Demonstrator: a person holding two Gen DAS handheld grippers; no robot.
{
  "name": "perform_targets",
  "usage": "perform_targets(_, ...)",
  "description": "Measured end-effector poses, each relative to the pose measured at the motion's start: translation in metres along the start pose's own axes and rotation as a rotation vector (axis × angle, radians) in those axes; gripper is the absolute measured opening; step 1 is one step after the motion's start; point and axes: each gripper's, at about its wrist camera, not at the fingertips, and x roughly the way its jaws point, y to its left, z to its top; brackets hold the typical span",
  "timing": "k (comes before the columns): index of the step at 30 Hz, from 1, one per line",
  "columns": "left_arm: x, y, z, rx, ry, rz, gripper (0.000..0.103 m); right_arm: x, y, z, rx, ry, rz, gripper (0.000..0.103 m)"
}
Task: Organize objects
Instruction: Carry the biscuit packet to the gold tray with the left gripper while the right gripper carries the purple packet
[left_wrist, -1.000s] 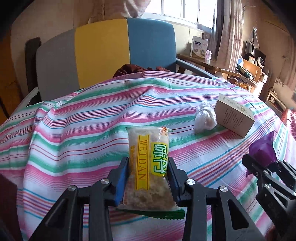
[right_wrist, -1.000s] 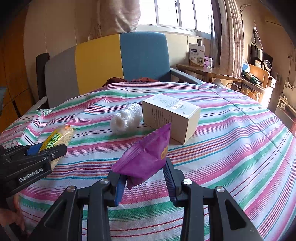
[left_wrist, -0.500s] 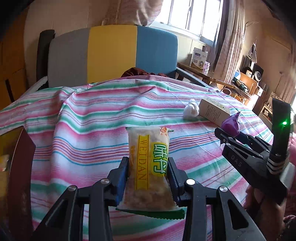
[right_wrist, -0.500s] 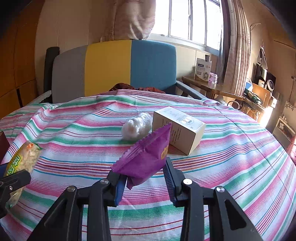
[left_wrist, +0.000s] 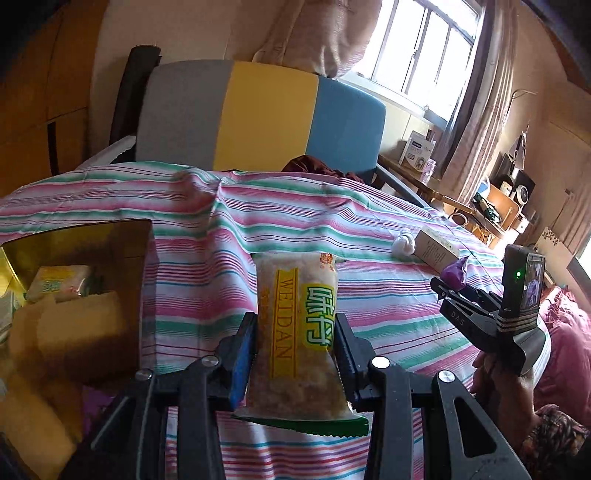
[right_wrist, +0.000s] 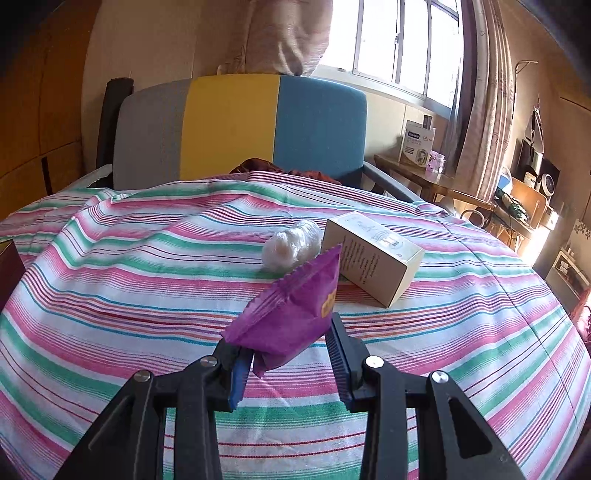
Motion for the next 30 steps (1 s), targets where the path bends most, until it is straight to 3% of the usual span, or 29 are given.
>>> perform_targets(12, -0.044, 0.085, 0.012, -0.123, -0.060, 0.078, 0.041, -0.018, 0.025, -0.006, -0.040, 0.033, 0.051, 0.038)
perform_targets(17, -0.051, 0.133, 0.019, -0.226, -0.064, 0.132, 0.041, -0.027, 0.040, -0.006, -0.056, 0.027, 0.065, 0.038)
perform_targets(24, -0.050, 0.198, 0.027, -0.348, -0.039, 0.201, 0.041, -0.035, 0.067, -0.009, -0.110, 0.025, 0.082, 0.038)
perform_targets(30, -0.034, 0.248, 0.036, -0.425, 0.042, 0.270, 0.041, -0.032, 0.070, -0.013, -0.091, 0.039, 0.076, 0.038)
